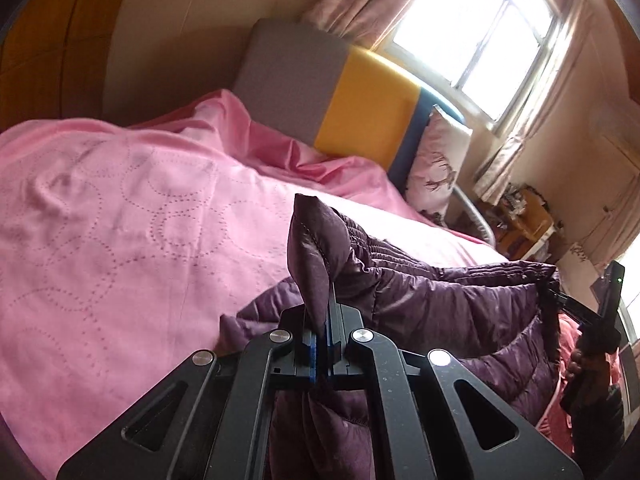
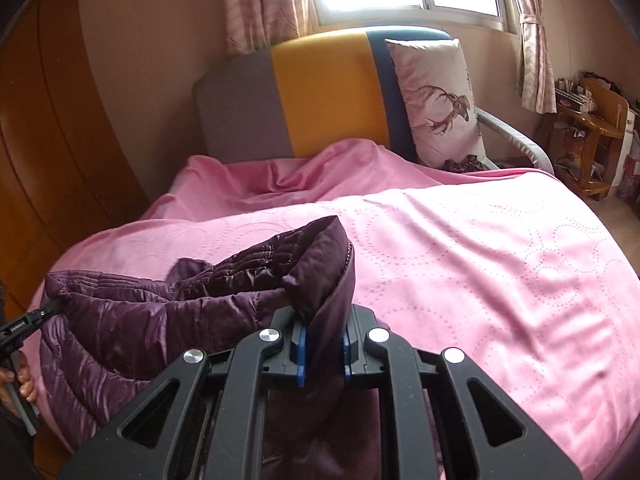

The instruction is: Fold large clothes

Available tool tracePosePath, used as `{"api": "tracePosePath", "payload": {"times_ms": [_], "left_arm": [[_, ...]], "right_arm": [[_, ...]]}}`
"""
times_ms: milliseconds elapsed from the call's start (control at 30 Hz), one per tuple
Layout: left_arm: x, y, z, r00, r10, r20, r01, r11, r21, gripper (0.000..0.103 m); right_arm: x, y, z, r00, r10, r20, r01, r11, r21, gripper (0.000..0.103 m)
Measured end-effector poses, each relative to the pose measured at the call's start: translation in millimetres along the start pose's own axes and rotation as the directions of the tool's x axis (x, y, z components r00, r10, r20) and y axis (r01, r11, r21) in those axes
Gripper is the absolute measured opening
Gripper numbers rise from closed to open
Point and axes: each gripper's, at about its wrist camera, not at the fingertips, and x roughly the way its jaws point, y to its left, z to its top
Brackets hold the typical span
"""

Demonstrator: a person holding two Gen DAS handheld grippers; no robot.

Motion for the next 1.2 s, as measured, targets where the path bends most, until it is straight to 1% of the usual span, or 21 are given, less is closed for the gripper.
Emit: {"api": "tracePosePath", "payload": {"times_ms": [133,300,367,433,500,533,567,600,667,700,767,800,833,867,933,1000,1033,1100,1133,1167,1200], "left_arm": [[39.8,4.9,2.8,0.996,0.065,-0.062,-0.065,0.998,0.004,0.002],[86.6,20.7,-18.7,0.977,0.117,-0.178,-0.118,0.993,0.005,0.002],[93.5,25.2,-26.3,0.975,0.111,-0.194,-0.115,0.993,-0.007,0.002],[94.9,24.5,-29.3,0.973,0.120,-0.195,-0.123,0.992,-0.003,0.002],[90.3,21.8,-28.1,0.970,0.145,-0.194,-0.146,0.989,0.010,0.002],[86.4,19.3,-26.3,0.970,0.159,-0.185,-0.158,0.987,0.020,0.004],[80.6,16.4,-22.8,0.969,0.179,-0.169,-0.177,0.984,0.028,0.007],[71.9,14.1,-21.1,0.969,0.199,-0.147,-0.196,0.980,0.036,0.010],[59.7,11.4,-14.3,0.973,0.202,-0.115,-0.199,0.979,0.030,0.015],[51.5,10.7,-12.3,0.975,0.203,-0.093,-0.201,0.979,0.025,0.020],[34.5,7.6,-7.3,0.982,0.183,-0.047,-0.183,0.983,0.016,0.031],[27.0,5.9,-5.7,0.984,0.174,-0.027,-0.173,0.985,0.012,0.042],[18.3,3.7,-3.8,0.987,0.159,-0.001,-0.159,0.987,0.006,0.050],[13.7,1.5,-2.7,0.990,0.138,0.011,-0.138,0.990,0.003,0.052],[12.6,-9.1,0.1,0.998,0.067,-0.005,-0.067,0.998,0.013,0.052],[18.9,-25.7,-1.6,0.999,0.021,-0.035,-0.019,0.998,0.063,0.052],[25.1,-39.9,-3.6,0.998,0.002,-0.063,0.004,0.994,0.108,0.052],[36.6,-55.9,-9.8,0.994,-0.011,-0.113,0.030,0.986,0.166,0.052],[44.5,-62.9,-13.5,0.990,-0.012,-0.141,0.040,0.980,0.194,0.053],[54.2,-67.4,-17.5,0.984,-0.015,-0.180,0.053,0.977,0.208,0.053],[64.1,-69.6,-22.1,0.976,-0.017,-0.218,0.063,0.976,0.207,0.052]], "right_arm": [[45.8,-10.0,-11.3,0.995,-0.061,-0.083,0.062,0.998,0.016,0.011],[81.4,-30.3,-32.5,0.985,-0.052,-0.167,0.065,0.995,0.079,0.013],[89.4,-34.6,-36.3,0.981,-0.047,-0.188,0.064,0.994,0.089,0.016],[89.5,-36.2,-35.4,0.981,-0.046,-0.190,0.063,0.994,0.088,0.018],[83.8,-37.0,-33.5,0.982,-0.048,-0.181,0.064,0.994,0.084,0.028],[78.8,-37.7,-32.4,0.984,-0.054,-0.172,0.069,0.994,0.081,0.037],[72.9,-37.8,-31.2,0.985,-0.058,-0.161,0.071,0.994,0.081,0.044],[65.3,-37.2,-29.5,0.988,-0.058,-0.145,0.070,0.994,0.078,0.046],[47.5,-32.0,-25.6,0.992,-0.065,-0.107,0.072,0.996,0.059,0.046],[37.3,-27.9,-23.2,0.995,-0.062,-0.083,0.066,0.997,0.046,0.046],[22.0,-16.5,-18.3,0.998,-0.021,-0.055,0.023,0.999,0.028,0.050],[16.0,-7.5,-16.7,0.998,0.016,-0.053,-0.016,1.000,0.010,0.050],[13.6,1.9,-15.3,0.997,0.054,-0.062,-0.055,0.998,-0.013,0.050],[13.3,12.0,-13.5,0.994,0.079,-0.071,-0.082,0.996,-0.033,0.050],[17.6,34.5,-13.9,0.987,0.119,-0.106,-0.129,0.988,-0.087,0.050],[28.6,54.3,-17.7,0.979,0.133,-0.156,-0.154,0.979,-0.130,0.050],[36.1,61.1,-21.6,0.974,0.129,-0.187,-0.157,0.977,-0.145,0.049],[54.6,70.3,-31.1,0.960,0.116,-0.254,-0.160,0.974,-0.161,0.046],[62.0,73.4,-35.9,0.952,0.120,-0.282,-0.171,0.972,-0.163,0.037],[66.5,74.8,-39.2,0.947,0.121,-0.299,-0.177,0.970,-0.168,0.023],[68.3,77.2,-41.5,0.944,0.120,-0.308,-0.181,0.967,-0.181,0.018]]}}
